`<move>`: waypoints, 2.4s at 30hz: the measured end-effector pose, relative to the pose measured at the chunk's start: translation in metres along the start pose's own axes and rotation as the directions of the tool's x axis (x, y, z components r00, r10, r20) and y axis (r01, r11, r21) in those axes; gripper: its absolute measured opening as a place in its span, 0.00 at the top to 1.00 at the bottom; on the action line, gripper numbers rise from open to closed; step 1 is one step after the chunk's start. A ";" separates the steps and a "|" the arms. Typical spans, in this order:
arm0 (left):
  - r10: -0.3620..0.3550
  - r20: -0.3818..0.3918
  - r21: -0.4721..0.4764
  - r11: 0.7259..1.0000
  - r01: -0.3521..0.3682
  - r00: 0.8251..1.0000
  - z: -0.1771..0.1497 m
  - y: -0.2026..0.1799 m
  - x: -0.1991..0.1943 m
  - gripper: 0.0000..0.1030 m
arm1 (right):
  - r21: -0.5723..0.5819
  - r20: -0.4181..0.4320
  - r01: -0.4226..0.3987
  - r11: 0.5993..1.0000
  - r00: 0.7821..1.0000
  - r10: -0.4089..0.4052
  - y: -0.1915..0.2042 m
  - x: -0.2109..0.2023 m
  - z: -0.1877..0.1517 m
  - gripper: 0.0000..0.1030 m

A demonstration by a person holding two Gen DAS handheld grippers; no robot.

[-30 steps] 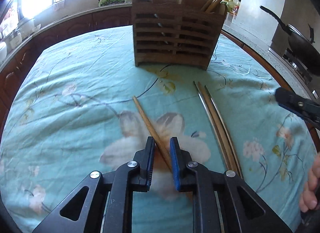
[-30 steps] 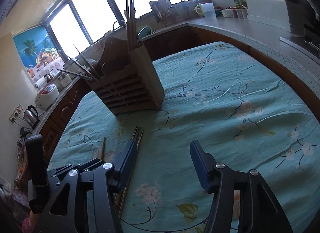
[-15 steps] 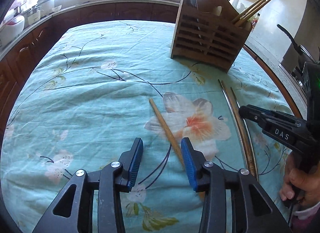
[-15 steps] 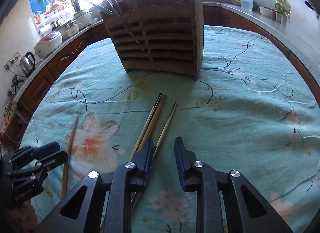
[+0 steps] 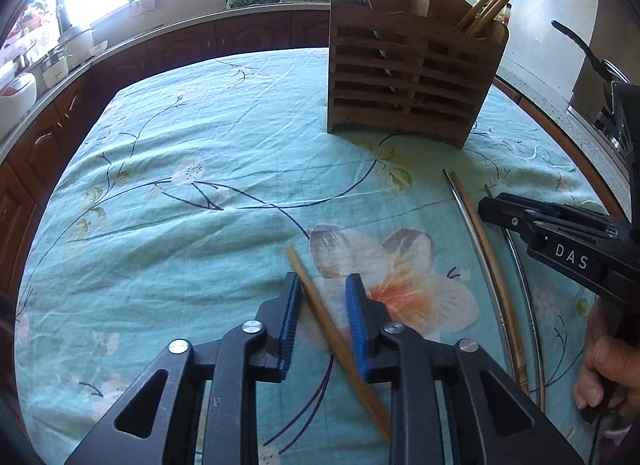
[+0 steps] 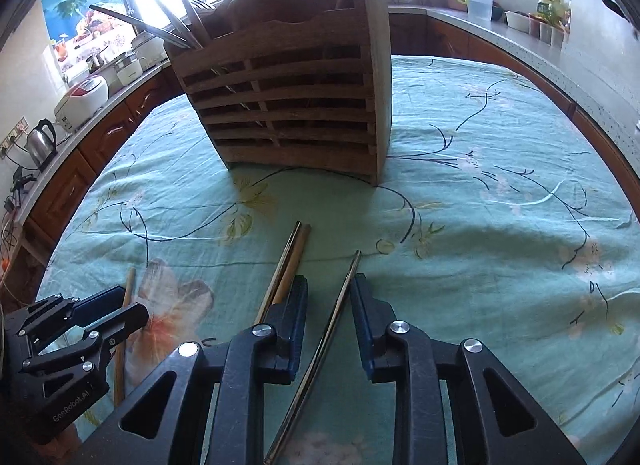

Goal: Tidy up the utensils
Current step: 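Grasp a wooden chopstick with the left gripper while the right grasps a metal one, then carry both chopsticks to the caddy and lower them into its slots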

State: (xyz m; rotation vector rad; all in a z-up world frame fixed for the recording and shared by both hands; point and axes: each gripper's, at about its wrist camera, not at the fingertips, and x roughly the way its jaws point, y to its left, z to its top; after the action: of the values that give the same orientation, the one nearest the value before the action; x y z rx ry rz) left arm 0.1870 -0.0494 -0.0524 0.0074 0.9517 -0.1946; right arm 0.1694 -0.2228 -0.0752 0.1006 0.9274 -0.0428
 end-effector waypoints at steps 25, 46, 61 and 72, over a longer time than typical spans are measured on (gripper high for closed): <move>-0.221 0.281 -0.022 0.971 0.237 0.934 -0.001 0.021 -0.150 0.96 | 0.034 0.331 -0.180 0.983 0.930 0.159 -0.011 -0.166 0.019 0.96; -0.198 0.409 -0.014 0.975 0.223 0.891 0.012 0.027 -0.194 0.96 | 0.021 0.434 -0.181 0.983 0.888 0.155 -0.015 -0.202 0.035 0.96; -0.188 0.517 0.018 0.978 0.209 0.835 0.061 0.020 -0.195 0.96 | 0.013 0.509 -0.163 0.987 0.850 0.134 -0.022 -0.214 0.074 0.96; -0.136 0.675 -0.007 0.982 0.191 0.725 0.128 0.014 -0.181 0.96 | 0.008 0.620 -0.109 0.994 0.780 0.081 -0.018 -0.220 0.140 0.96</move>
State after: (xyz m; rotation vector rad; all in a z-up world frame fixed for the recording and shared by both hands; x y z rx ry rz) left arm 0.1910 -0.0180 0.1676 -0.2101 0.2214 -0.2990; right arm 0.1474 -0.2563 0.1831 0.1619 0.2531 -0.0002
